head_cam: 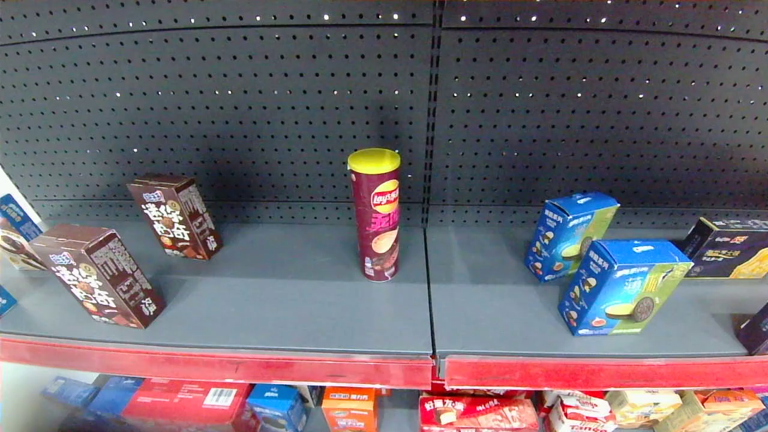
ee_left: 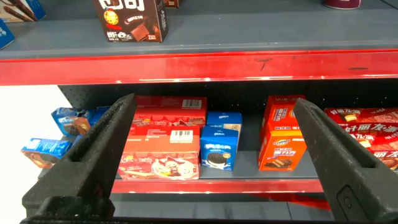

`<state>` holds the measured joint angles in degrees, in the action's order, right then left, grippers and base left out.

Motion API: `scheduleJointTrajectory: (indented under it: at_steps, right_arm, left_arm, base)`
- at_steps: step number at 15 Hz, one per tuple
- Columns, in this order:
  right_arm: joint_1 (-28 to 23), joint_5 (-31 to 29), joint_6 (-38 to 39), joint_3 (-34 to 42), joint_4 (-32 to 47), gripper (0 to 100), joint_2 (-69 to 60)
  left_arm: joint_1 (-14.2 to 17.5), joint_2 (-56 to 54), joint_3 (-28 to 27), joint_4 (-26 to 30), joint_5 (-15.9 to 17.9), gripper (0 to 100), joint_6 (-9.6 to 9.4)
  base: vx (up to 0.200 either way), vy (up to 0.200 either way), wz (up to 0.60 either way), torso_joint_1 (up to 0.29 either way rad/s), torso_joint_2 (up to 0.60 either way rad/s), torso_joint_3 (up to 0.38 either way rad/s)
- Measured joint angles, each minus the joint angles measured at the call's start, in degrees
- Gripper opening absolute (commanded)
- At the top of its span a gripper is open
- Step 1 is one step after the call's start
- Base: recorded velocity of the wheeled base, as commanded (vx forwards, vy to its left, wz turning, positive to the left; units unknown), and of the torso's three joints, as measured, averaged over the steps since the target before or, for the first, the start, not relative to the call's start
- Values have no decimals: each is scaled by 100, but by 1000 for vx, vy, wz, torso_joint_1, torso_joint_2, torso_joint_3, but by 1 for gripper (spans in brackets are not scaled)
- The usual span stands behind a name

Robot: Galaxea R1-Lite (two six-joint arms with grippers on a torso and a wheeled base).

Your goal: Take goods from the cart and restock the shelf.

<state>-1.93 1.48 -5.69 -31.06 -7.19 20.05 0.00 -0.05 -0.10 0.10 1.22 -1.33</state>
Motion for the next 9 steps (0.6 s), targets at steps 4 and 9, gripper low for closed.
scheduleJointTrajectory:
  at_steps: [4, 9]
  right_arm:
    - [-1058, -152, -221, -1434, 1362, 100, 935]
    - [-1696, -987, -295, -1891, 2526, 100, 900]
  left_arm:
    - [0, -2, 0, 0, -2, 100, 0]
    - [0, 0, 0, 0, -5, 100, 2]
  base:
    - [0, 0, 0, 0, 0, 0]
    - [0, 0, 0, 0, 0, 0]
